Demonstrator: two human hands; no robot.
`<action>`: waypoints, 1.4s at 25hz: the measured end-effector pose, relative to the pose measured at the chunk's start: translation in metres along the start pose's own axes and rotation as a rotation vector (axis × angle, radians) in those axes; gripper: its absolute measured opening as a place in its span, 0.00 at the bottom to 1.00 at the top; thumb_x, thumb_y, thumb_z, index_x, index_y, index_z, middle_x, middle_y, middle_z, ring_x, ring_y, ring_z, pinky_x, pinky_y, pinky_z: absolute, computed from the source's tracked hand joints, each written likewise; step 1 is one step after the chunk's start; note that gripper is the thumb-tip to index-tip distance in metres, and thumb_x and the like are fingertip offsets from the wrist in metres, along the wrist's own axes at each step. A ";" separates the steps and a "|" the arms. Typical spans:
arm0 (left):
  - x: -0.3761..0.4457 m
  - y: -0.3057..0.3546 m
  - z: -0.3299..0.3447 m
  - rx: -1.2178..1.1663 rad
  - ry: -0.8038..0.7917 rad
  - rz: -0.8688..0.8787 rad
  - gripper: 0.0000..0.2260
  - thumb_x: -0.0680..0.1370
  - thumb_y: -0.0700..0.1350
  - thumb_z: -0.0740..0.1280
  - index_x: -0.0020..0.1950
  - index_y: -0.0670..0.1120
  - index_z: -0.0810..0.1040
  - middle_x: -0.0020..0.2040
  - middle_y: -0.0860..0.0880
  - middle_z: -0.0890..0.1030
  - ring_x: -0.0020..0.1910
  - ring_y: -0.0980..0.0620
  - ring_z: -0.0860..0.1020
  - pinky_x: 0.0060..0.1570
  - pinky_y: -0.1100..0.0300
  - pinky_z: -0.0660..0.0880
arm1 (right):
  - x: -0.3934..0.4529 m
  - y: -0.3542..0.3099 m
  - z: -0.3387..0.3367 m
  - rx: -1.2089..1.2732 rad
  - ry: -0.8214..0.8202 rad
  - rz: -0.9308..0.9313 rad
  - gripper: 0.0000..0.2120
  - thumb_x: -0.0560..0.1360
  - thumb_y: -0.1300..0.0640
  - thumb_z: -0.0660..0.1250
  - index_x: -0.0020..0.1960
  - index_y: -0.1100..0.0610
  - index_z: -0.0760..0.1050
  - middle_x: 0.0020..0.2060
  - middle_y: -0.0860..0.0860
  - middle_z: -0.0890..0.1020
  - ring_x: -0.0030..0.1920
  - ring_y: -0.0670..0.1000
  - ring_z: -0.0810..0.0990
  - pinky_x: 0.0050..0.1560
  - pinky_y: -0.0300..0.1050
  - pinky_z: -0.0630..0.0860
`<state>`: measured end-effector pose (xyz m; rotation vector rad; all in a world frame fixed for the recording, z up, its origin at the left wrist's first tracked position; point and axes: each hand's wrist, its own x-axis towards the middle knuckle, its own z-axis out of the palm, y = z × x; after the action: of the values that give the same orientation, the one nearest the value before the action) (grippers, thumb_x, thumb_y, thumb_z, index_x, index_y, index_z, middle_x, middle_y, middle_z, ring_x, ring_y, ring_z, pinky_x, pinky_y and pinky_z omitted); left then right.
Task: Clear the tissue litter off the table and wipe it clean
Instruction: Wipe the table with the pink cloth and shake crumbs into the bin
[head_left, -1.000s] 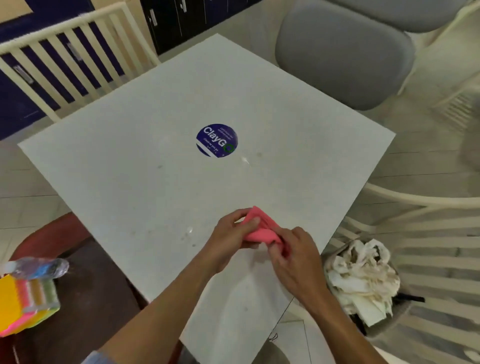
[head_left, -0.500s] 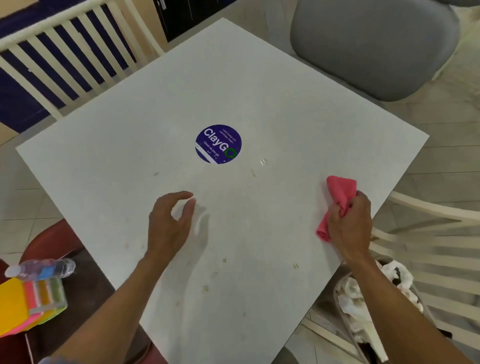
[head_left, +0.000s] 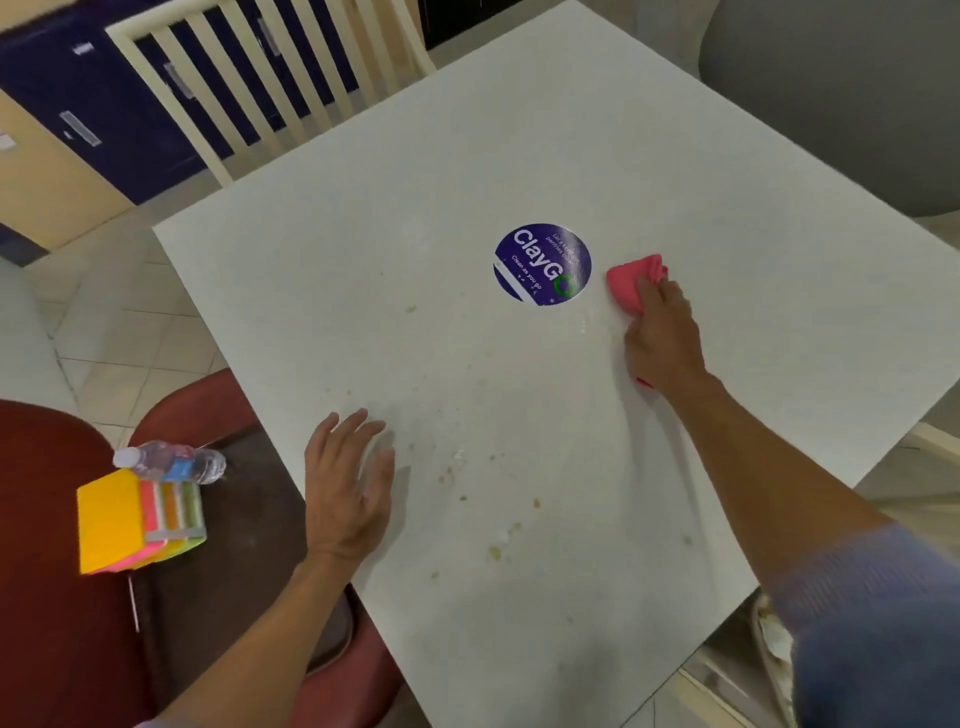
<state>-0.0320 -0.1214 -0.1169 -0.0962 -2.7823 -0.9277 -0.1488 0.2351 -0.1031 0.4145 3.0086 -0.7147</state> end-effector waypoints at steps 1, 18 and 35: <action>0.000 -0.001 0.000 0.009 0.000 0.004 0.18 0.79 0.51 0.58 0.58 0.41 0.79 0.62 0.42 0.78 0.69 0.46 0.66 0.72 0.62 0.55 | -0.001 -0.012 0.005 0.011 -0.040 -0.075 0.31 0.73 0.69 0.58 0.75 0.60 0.59 0.69 0.63 0.65 0.65 0.64 0.66 0.64 0.51 0.65; -0.010 -0.002 0.000 0.080 0.013 -0.015 0.19 0.79 0.53 0.57 0.60 0.41 0.79 0.61 0.44 0.79 0.69 0.42 0.68 0.72 0.65 0.55 | -0.143 -0.038 -0.029 0.666 -0.304 -0.195 0.23 0.76 0.70 0.56 0.68 0.55 0.71 0.55 0.44 0.78 0.50 0.32 0.76 0.53 0.24 0.67; -0.035 -0.001 0.006 -0.070 -0.037 0.011 0.23 0.80 0.56 0.53 0.62 0.42 0.77 0.62 0.45 0.79 0.70 0.43 0.66 0.70 0.51 0.62 | -0.264 -0.040 0.062 0.291 0.001 -0.111 0.26 0.77 0.60 0.48 0.74 0.59 0.63 0.76 0.51 0.56 0.77 0.50 0.53 0.77 0.48 0.46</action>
<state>0.0008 -0.1183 -0.1292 -0.1403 -2.7804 -1.0316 0.0931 0.1067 -0.1191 0.2533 2.9519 -1.1684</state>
